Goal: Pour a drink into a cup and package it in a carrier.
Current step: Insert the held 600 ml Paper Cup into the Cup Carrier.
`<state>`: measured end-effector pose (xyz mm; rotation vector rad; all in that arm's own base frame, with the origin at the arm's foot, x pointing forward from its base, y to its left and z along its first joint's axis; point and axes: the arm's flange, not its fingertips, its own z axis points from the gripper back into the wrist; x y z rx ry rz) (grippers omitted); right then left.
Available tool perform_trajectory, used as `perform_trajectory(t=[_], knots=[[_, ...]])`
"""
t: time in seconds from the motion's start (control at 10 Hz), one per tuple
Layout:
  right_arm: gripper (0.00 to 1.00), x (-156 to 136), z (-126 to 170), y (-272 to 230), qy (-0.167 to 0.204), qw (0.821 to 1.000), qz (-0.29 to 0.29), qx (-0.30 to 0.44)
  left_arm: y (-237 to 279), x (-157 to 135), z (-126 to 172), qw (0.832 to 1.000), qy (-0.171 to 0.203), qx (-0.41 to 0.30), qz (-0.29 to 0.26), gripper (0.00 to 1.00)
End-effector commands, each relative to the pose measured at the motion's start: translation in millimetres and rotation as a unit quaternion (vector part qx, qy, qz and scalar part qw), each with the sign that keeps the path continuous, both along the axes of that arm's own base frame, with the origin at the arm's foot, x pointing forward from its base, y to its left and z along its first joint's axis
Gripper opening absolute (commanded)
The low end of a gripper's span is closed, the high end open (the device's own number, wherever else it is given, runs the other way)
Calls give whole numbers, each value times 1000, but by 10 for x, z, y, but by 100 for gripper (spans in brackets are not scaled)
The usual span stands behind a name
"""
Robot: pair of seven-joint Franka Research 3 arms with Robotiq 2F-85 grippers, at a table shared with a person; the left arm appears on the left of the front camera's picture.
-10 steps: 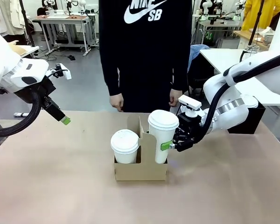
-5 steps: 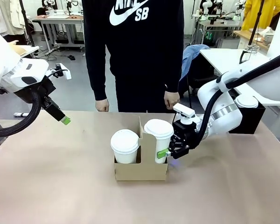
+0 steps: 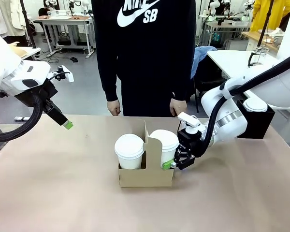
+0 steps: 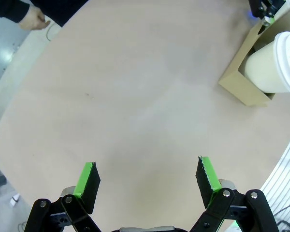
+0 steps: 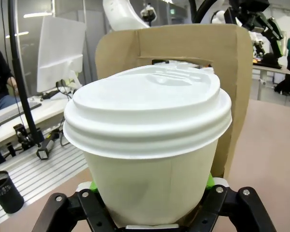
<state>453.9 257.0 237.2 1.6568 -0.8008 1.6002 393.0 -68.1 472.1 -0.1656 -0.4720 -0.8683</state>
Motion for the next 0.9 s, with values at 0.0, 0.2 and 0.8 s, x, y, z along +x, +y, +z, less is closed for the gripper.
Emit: perform_trajectory(t=[0.0, 0.2, 0.8], knots=[[100, 15, 18, -55, -36, 999, 6, -9, -5, -14, 8, 1000, -1, 0, 1, 100], [100, 27, 77, -138, -54, 998, -5, -23, -5, -14, 8, 1000, -1, 0, 1, 100], [100, 179, 490, -819, -55, 992, -96, -61, -5, -14, 8, 1000, -1, 0, 1, 100]])
